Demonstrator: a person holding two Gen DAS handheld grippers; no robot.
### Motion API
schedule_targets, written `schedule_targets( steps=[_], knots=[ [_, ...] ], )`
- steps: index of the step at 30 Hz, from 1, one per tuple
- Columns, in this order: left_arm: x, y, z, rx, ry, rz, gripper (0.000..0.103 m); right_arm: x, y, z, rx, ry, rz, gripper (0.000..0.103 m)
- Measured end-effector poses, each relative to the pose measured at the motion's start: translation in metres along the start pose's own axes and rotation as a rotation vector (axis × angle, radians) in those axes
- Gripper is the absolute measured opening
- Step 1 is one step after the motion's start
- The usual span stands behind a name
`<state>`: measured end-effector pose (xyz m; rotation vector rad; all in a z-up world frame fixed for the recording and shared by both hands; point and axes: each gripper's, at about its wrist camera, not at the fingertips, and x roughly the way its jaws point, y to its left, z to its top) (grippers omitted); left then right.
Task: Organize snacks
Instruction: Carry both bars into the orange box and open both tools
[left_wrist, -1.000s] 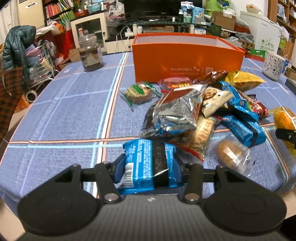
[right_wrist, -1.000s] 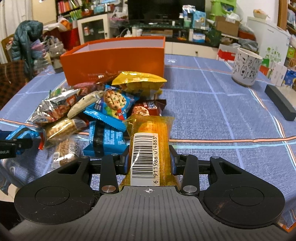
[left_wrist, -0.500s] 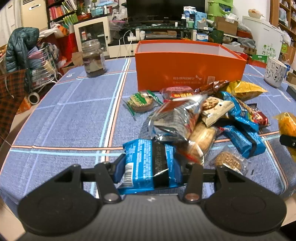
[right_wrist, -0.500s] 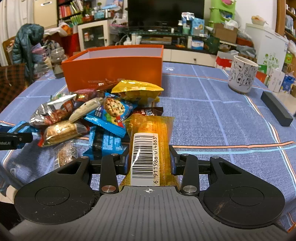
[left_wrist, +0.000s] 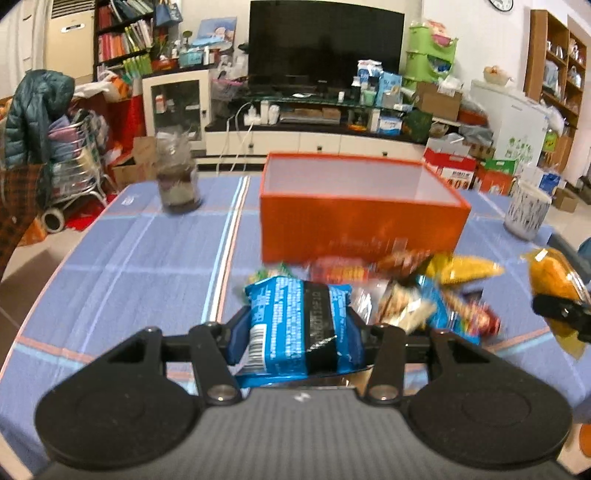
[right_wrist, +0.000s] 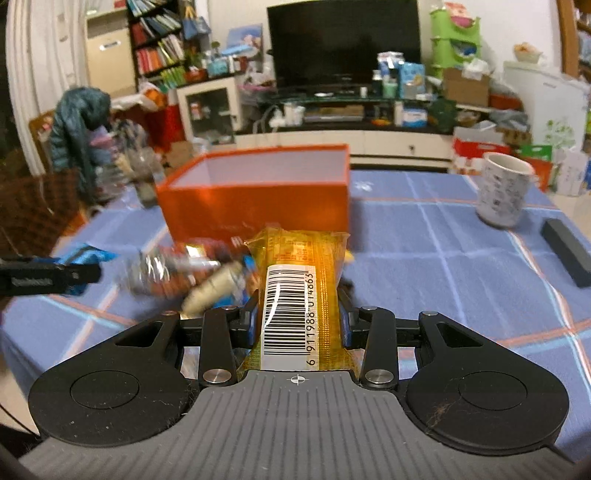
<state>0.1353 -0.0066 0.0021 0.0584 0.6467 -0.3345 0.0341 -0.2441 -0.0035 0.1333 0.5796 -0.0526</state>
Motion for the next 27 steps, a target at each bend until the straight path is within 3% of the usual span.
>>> schedule_targets(
  steps=[6, 11, 16, 20, 22, 23, 25, 27],
  knots=[
    [0.015, 0.003, 0.030, -0.016, -0.029, -0.038, 0.048, 0.034, -0.001, 0.060, -0.001, -0.069, 0.031, 0.023],
    [0.036, 0.000, 0.048, 0.056, -0.080, -0.032, 0.048, 0.076, -0.008, 0.089, 0.049, -0.048, 0.153, 0.023],
    [0.079, -0.001, 0.095, 0.053, -0.097, -0.018, 0.048, 0.126, -0.010, 0.125, 0.085, -0.029, 0.152, 0.023],
    [0.131, -0.005, 0.135, 0.029, -0.062, -0.019, 0.048, 0.163, -0.008, 0.144, 0.122, -0.020, 0.130, 0.023],
    [0.153, -0.007, 0.145, 0.040, -0.027, -0.019, 0.062, 0.180, -0.007, 0.147, 0.137, -0.007, 0.132, 0.026],
    [0.156, -0.007, 0.147, 0.038, -0.015, -0.024, 0.079, 0.185, -0.007, 0.148, 0.151, -0.012, 0.141, 0.028],
    [0.138, -0.003, 0.144, 0.031, -0.049, -0.035, 0.082, 0.186, -0.008, 0.149, 0.159, -0.028, 0.142, 0.037],
    [0.107, 0.006, 0.133, 0.033, -0.114, -0.056, 0.102, 0.175, -0.009, 0.149, 0.133, -0.055, 0.142, 0.044]
  ],
)
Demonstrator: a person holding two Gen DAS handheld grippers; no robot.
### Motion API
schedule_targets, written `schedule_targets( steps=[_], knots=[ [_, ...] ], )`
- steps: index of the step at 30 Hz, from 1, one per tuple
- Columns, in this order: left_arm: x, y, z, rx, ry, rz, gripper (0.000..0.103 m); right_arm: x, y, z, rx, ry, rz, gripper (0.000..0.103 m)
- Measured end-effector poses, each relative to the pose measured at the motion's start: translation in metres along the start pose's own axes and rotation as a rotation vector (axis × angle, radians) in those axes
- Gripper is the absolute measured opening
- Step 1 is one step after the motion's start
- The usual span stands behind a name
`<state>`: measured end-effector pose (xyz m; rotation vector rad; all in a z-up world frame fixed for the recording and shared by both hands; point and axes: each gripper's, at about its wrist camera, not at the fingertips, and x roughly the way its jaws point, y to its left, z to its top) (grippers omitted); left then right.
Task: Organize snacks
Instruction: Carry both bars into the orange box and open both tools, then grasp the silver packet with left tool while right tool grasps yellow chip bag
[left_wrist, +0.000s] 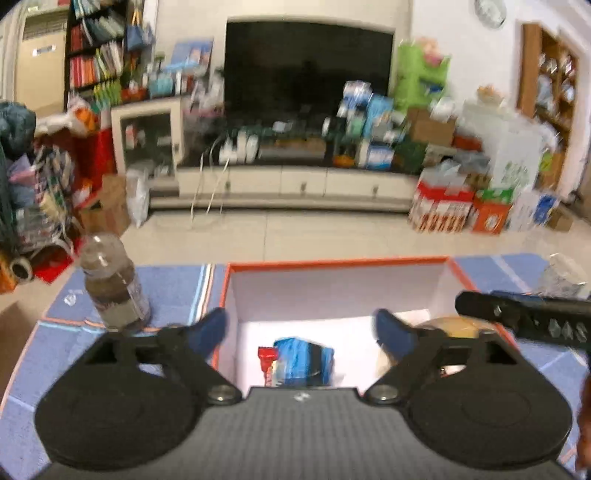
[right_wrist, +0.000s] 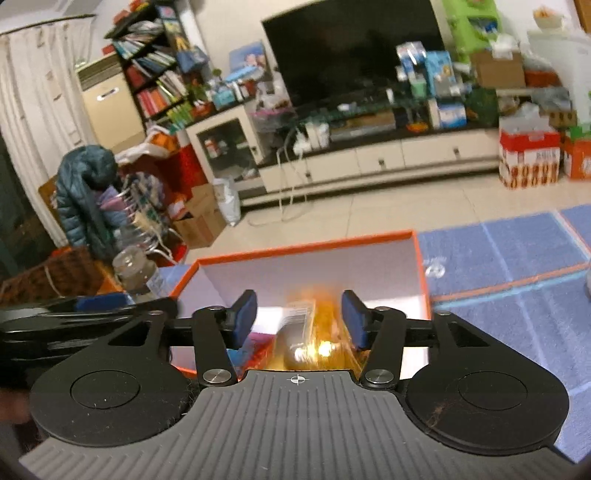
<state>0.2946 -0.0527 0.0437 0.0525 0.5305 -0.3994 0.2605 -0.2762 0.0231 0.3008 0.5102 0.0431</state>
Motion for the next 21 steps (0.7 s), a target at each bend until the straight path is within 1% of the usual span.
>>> schedule_targets(
  steps=[1, 2, 5, 6, 7, 9, 10, 13, 16, 18, 20, 21],
  knots=[
    [-0.017, 0.004, -0.006, -0.006, -0.034, 0.010, 0.102, -0.010, -0.001, 0.000, -0.015, -0.023, -0.007, 0.051],
    [-0.034, 0.008, -0.014, -0.013, -0.057, 0.017, 0.102, -0.022, -0.003, -0.001, -0.028, -0.041, -0.018, 0.053],
    [-0.075, 0.026, -0.043, -0.068, -0.074, 0.036, 0.102, -0.060, -0.016, -0.011, -0.026, -0.072, -0.054, 0.062],
    [-0.087, 0.033, -0.055, -0.092, -0.075, 0.046, 0.102, -0.075, -0.020, -0.020, -0.020, -0.079, -0.072, 0.072],
    [-0.096, 0.039, -0.066, -0.113, -0.071, 0.070, 0.102, -0.086, -0.023, -0.027, -0.015, -0.084, -0.088, 0.076],
    [-0.106, 0.050, -0.085, -0.159, -0.063, 0.126, 0.102, -0.109, -0.025, -0.047, -0.003, -0.089, -0.124, 0.077],
    [-0.108, 0.056, -0.091, -0.185, -0.044, 0.142, 0.102, -0.120, -0.025, -0.058, -0.001, -0.089, -0.133, 0.077],
    [-0.106, 0.065, -0.109, -0.247, 0.014, 0.134, 0.102, -0.131, -0.020, -0.081, -0.038, -0.071, -0.154, 0.082],
    [-0.110, 0.059, -0.123, -0.248, 0.021, 0.139, 0.102, -0.121, -0.015, -0.094, -0.099, -0.050, -0.183, 0.082],
    [-0.108, 0.048, -0.131, -0.219, 0.046, 0.094, 0.102, -0.108, -0.012, -0.103, -0.131, -0.028, -0.201, 0.082],
    [-0.099, 0.032, -0.134, -0.130, 0.096, 0.020, 0.102, -0.095, -0.012, -0.109, -0.142, 0.025, -0.179, 0.083],
    [-0.096, 0.025, -0.135, -0.080, 0.106, 0.006, 0.102, -0.090, -0.014, -0.110, -0.141, 0.047, -0.152, 0.084]
  ],
)
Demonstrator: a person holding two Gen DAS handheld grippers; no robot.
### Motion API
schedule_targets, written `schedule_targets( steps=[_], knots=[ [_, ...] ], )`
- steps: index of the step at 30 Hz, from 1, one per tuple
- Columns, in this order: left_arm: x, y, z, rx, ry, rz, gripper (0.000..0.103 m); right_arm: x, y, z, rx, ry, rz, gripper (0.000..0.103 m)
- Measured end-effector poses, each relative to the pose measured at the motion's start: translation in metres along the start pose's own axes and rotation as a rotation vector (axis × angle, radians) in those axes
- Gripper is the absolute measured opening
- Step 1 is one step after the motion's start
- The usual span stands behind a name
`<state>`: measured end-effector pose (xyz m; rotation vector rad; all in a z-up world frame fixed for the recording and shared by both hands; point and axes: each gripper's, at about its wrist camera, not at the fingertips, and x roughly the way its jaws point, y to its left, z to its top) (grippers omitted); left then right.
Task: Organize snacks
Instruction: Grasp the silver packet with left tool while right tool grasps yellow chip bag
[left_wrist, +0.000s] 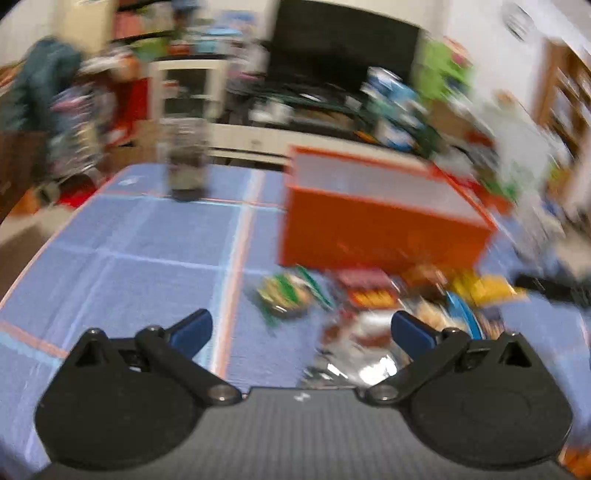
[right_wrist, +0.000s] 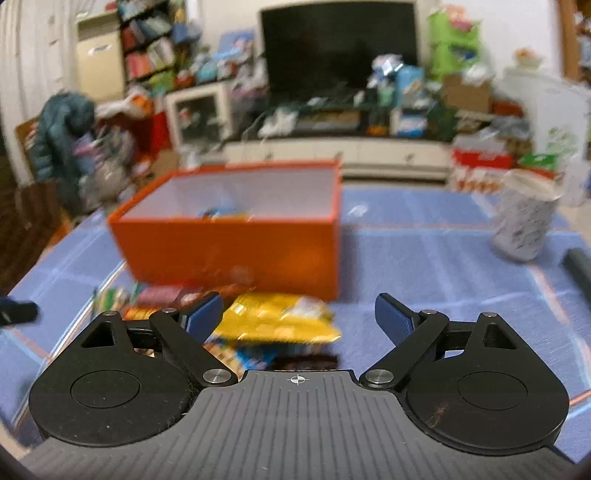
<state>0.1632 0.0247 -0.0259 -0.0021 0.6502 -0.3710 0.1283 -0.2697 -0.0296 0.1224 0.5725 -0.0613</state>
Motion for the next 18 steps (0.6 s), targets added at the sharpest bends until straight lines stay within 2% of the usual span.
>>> schedule_targets(
  steps=[3, 8, 12, 18],
  knots=[
    [0.005, -0.012, -0.001, 0.082, 0.005, -0.008, 0.103, 0.009, 0.000, -0.002, -0.010, 0.023, 0.016, 0.088],
    [0.018, -0.007, -0.004, 0.035, 0.052, -0.052, 0.102, 0.019, 0.002, -0.005, -0.007, 0.024, 0.002, 0.093],
    [0.024, -0.012, -0.006, 0.034, 0.084, -0.066, 0.103, 0.036, 0.007, -0.005, -0.020, 0.058, -0.008, 0.094],
    [0.034, -0.019, -0.009, 0.039, 0.117, -0.076, 0.103, 0.066, 0.000, -0.003, 0.104, 0.142, 0.040, 0.094]
  ],
)
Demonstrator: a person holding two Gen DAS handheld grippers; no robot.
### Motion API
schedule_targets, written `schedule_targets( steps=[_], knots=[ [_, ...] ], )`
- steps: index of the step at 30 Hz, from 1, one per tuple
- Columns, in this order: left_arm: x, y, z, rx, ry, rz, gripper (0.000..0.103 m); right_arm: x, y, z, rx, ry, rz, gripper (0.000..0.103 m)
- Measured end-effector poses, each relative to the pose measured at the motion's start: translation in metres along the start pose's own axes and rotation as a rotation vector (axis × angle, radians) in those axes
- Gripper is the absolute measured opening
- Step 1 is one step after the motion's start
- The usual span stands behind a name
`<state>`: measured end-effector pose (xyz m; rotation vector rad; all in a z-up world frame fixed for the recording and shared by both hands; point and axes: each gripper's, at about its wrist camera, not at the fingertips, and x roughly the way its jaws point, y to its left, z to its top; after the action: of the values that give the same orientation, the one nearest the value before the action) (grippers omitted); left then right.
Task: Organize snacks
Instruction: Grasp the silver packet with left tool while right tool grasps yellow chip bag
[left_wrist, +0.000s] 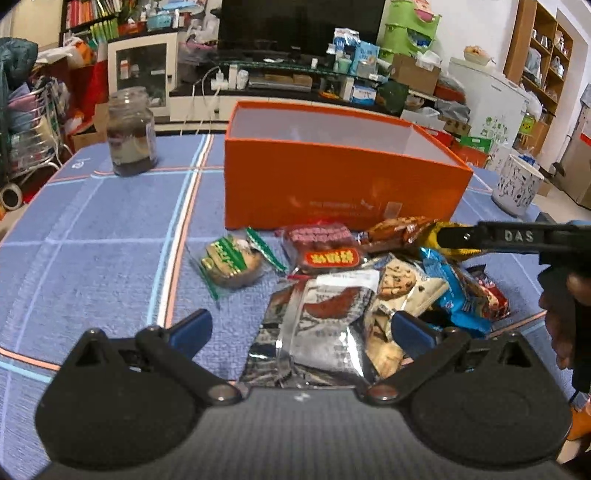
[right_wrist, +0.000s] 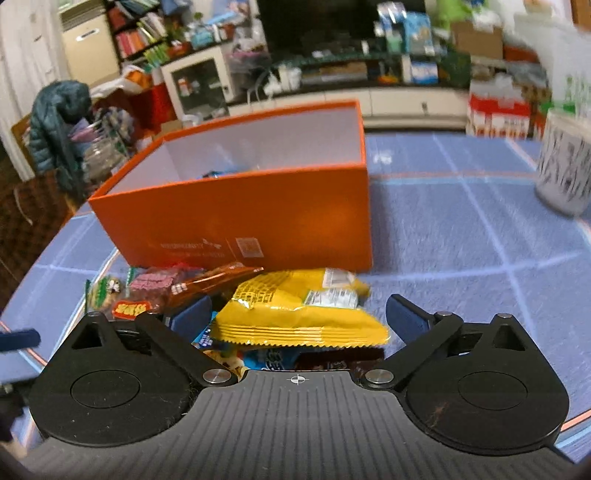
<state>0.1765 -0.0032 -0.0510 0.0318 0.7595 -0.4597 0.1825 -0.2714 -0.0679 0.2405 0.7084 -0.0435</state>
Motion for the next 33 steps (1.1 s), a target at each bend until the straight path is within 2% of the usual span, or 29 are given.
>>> schedule_targets(
  steps=[3, 5, 7, 13, 18, 28, 29, 30, 32, 33],
  knots=[
    [0.003, -0.001, -0.002, 0.000, 0.010, -0.001, 0.103, 0.010, -0.009, -0.002, 0.066, 0.026, 0.030, 0.094],
    [0.005, -0.003, -0.003, 0.003, 0.013, -0.002, 0.102, 0.015, -0.014, -0.003, 0.089, 0.044, 0.050, 0.087],
    [0.006, -0.005, -0.003, 0.012, 0.015, 0.001, 0.102, 0.017, -0.018, -0.005, 0.100, 0.055, 0.049, 0.069],
    [0.009, -0.003, -0.005, 0.014, 0.022, 0.009, 0.103, 0.013, -0.017, -0.005, 0.065, 0.041, 0.007, 0.057],
    [0.009, -0.001, -0.004, 0.005, 0.015, -0.001, 0.103, 0.004, -0.006, -0.005, -0.001, 0.003, -0.029, 0.054],
    [0.020, 0.009, -0.002, -0.090, 0.055, -0.056, 0.102, 0.004, -0.005, -0.005, -0.011, 0.032, -0.047, 0.053],
    [0.021, 0.009, -0.001, -0.105, 0.058, -0.070, 0.096, 0.004, -0.005, -0.005, -0.010, 0.036, -0.046, 0.053],
    [0.024, 0.009, -0.001, -0.114, 0.066, -0.085, 0.085, 0.004, -0.006, -0.005, -0.010, 0.038, -0.046, 0.053],
    [0.029, 0.007, -0.001, -0.119, 0.090, -0.082, 0.076, 0.005, -0.006, -0.007, -0.010, 0.043, -0.046, 0.053],
    [0.030, 0.007, -0.001, -0.119, 0.093, -0.079, 0.077, 0.005, -0.007, -0.007, -0.009, 0.044, -0.045, 0.053]
  ],
)
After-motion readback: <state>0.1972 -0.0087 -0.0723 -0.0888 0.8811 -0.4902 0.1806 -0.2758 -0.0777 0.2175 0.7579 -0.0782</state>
